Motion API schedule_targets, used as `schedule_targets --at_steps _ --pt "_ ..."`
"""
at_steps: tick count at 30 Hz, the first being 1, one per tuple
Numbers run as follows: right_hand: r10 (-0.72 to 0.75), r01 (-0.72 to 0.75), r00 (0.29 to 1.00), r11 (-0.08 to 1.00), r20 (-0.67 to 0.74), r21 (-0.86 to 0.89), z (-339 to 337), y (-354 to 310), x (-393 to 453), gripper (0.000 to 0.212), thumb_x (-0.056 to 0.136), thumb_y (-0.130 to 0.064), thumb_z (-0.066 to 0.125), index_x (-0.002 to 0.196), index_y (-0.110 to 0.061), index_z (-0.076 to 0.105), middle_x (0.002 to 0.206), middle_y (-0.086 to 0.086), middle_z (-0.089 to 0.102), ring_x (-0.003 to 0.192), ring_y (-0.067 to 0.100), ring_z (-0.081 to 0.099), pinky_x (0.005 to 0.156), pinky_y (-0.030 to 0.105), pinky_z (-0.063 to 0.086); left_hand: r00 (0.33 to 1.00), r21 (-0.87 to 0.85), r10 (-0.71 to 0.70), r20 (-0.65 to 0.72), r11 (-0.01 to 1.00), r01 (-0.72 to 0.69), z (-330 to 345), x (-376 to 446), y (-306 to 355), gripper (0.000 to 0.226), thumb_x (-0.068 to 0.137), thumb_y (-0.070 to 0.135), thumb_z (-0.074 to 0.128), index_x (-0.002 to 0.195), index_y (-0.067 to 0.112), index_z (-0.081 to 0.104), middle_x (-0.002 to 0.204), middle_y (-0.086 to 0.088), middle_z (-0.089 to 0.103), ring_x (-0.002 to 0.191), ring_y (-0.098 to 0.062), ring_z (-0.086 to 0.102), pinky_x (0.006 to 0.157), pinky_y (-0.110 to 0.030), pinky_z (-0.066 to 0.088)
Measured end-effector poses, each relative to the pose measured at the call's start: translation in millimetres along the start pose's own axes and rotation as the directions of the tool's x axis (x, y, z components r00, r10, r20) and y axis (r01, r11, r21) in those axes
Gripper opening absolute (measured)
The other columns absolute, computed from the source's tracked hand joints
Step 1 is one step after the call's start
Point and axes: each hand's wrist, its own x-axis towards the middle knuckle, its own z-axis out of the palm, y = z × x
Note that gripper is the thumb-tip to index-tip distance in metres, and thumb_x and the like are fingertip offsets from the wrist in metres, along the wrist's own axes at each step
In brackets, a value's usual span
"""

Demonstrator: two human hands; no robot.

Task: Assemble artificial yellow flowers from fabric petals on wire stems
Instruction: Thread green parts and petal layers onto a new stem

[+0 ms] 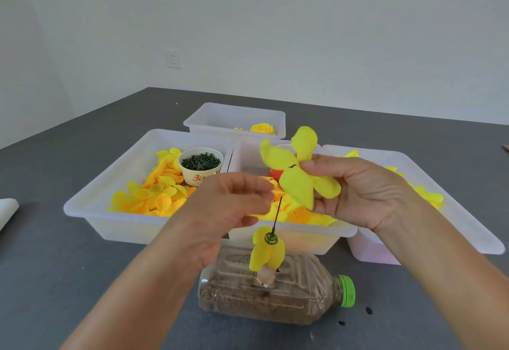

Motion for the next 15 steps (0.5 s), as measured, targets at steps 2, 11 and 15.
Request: schedule_targets --at_steps 2,11,15 --pt "0.037 -0.036 0.999 0.996 0.005 -0.083 1.5 7.0 1.4 0.056 0.046 -0.015 0.074 0.102 -0.013 0.067 0.091 0.003 0.071 0.078 0.017 0.066 0.074 0.030 0.050 1.000 0.051 0.013 0.018 0.999 -0.014 3.6 -2.1 -5.2 0.019 0.075 0.001 0.070 0.091 0.011 0.072 0.091 -0.007 0.072 0.078 -0.012 0.062 0.072 -0.026 0.047" --pt "0.088 -0.091 0.996 0.980 -0.025 -0.180 8.9 13.6 5.7 0.039 0.051 -0.012 0.070 0.090 -0.016 0.070 0.093 0.002 0.072 0.083 0.017 0.066 0.081 0.031 0.049 0.996 -0.019 -0.067 0.061 0.997 0.068 -1.5 6.0 -3.5 0.018 0.076 0.003 0.069 0.090 0.013 0.073 0.092 -0.010 0.072 0.075 -0.015 0.067 0.077 -0.032 0.052" --pt "0.081 -0.087 0.996 0.975 -0.038 -0.205 8.1 12.7 7.0 0.030 0.049 -0.012 0.071 0.079 -0.017 0.074 0.088 0.001 0.073 0.076 0.014 0.068 0.075 0.029 0.052 0.992 -0.122 -0.078 0.101 0.988 0.090 -10.0 5.3 1.0 0.021 0.059 0.022 0.071 0.079 0.015 0.074 0.075 -0.006 0.070 0.060 -0.013 0.064 0.058 -0.023 0.051"
